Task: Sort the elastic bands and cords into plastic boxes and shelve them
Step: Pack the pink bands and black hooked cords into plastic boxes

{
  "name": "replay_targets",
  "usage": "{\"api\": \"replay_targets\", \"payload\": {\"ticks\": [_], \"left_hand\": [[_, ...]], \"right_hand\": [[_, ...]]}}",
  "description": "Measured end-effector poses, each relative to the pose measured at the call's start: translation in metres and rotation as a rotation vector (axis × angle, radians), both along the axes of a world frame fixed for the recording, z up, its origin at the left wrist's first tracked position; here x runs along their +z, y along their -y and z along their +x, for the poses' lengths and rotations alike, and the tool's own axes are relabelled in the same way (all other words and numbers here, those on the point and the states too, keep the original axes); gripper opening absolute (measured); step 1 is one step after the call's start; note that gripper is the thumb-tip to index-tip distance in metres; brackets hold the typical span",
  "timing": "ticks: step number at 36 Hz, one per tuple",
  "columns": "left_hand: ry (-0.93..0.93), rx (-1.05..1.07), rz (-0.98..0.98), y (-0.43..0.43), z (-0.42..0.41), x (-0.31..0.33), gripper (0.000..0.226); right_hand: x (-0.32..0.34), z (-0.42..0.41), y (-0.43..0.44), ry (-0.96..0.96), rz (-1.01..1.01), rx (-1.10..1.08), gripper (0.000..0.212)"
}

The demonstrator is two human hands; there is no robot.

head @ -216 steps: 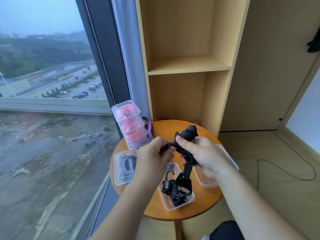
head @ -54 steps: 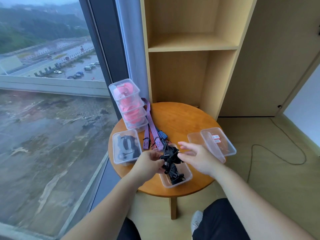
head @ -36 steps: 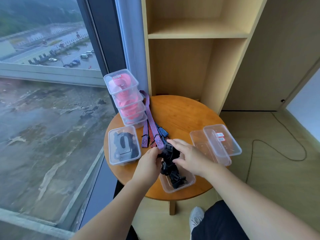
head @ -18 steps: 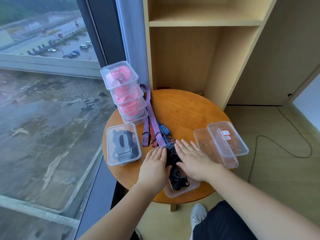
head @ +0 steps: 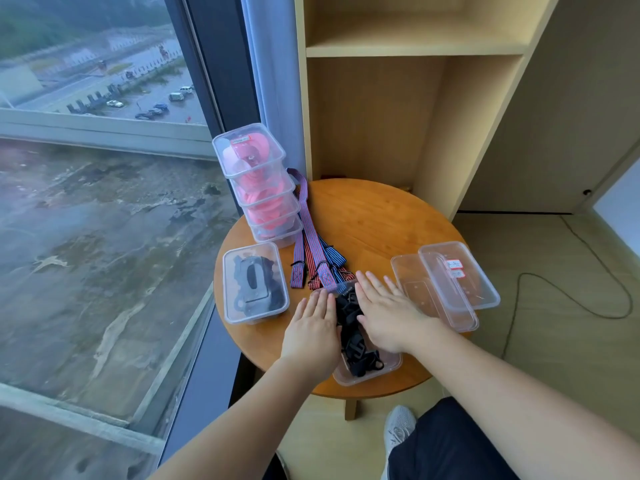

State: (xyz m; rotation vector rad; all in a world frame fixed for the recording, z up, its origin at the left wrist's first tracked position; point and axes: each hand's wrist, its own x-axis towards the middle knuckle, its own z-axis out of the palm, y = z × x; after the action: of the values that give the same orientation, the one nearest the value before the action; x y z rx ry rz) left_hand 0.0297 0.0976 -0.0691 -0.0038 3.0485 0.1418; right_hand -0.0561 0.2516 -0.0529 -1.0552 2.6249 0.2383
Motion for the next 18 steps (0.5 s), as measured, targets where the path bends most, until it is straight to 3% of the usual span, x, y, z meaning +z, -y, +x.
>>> {"api": "replay_targets", "payload": {"ticks": [6, 18], "left_hand": [[-0.029, -0.037, 0.010, -0.003, 0.001, 0.003, 0.058], [0.066, -0.003, 0.006, -0.006, 0.004, -0.003, 0.067]], "right_hand": [[0.001, 0.003, -0.005, 0.026, -0.061, 0.060, 0.064], [-0.003, 0.019, -0.006, 0.039, 0.025, 0.068, 0.061]]}}
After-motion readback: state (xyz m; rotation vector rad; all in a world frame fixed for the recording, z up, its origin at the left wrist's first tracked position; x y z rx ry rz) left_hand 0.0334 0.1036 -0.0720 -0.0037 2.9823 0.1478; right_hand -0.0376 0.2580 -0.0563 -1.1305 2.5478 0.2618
